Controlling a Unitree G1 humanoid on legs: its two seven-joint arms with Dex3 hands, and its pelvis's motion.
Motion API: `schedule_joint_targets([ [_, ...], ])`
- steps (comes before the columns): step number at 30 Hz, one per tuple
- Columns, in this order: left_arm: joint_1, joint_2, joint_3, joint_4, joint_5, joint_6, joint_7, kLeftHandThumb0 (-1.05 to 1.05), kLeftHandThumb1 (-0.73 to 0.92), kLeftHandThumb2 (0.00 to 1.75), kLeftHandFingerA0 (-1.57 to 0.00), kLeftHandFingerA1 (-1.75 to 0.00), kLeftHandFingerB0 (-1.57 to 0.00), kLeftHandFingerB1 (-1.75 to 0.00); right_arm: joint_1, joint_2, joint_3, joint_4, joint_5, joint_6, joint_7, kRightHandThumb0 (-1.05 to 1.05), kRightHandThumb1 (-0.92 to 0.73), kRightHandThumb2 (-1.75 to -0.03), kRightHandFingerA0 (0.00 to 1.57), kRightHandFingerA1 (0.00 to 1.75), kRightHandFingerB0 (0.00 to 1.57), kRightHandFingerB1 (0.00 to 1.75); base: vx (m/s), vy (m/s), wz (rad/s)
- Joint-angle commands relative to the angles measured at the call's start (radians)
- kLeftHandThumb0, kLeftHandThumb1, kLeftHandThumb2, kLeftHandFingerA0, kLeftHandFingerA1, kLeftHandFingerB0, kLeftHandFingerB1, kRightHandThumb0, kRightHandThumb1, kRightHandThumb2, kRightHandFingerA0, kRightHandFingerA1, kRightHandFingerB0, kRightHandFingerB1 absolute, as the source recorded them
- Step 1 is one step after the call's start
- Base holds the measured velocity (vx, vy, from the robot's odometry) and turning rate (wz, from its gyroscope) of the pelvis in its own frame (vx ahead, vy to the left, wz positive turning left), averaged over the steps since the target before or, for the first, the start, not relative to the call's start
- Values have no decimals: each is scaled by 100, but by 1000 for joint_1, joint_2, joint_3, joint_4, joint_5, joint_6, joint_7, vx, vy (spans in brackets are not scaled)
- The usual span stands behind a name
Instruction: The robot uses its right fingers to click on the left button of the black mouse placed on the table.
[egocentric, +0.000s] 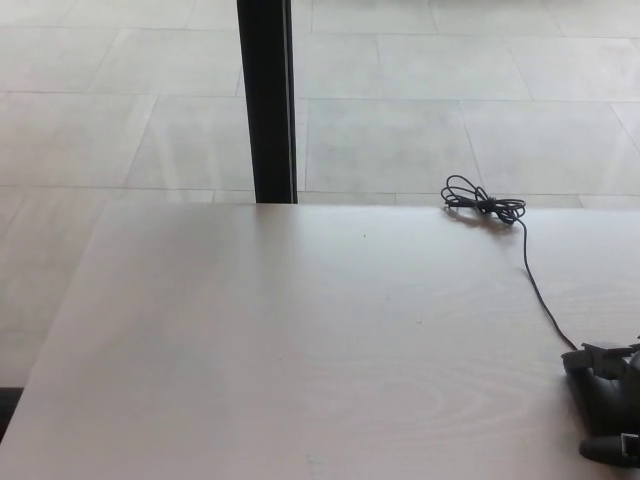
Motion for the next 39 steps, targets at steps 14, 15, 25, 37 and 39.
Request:
schedule_joint_targets([
  [14,27,1,0,-28,0,-23,-5,-67,92,73,-37,-48,-26,-34,13,8,-4,36,25,-12,6,-70,-71,-66,29,40,38,34,0,0,0],
  [15,29,2,-2,-30,1,-25,-7,-67,92,73,-37,-49,-26,-34,13,9,-4,38,26,-14,6,-66,-77,-64,30,38,37,32,0,0,0],
  [25,23,0,10,-21,-17,-13,-11,-68,92,70,-38,-48,-28,-35,32,63,-47,78,120,-41,6,-67,-68,-66,28,42,40,39,0,0,0],
  [37,30,-3,11,-35,-16,-17,-10,-67,92,72,-39,-47,-28,-35,64,120,-124,135,211,-29,51,-60,-76,-63,27,37,40,40,0,0,0],
  [39,30,-3,11,-35,-16,-16,-10,-67,92,72,-39,-47,-28,-35,64,119,-124,137,213,-30,51,-60,-76,-63,27,37,40,40,0,0,0],
])
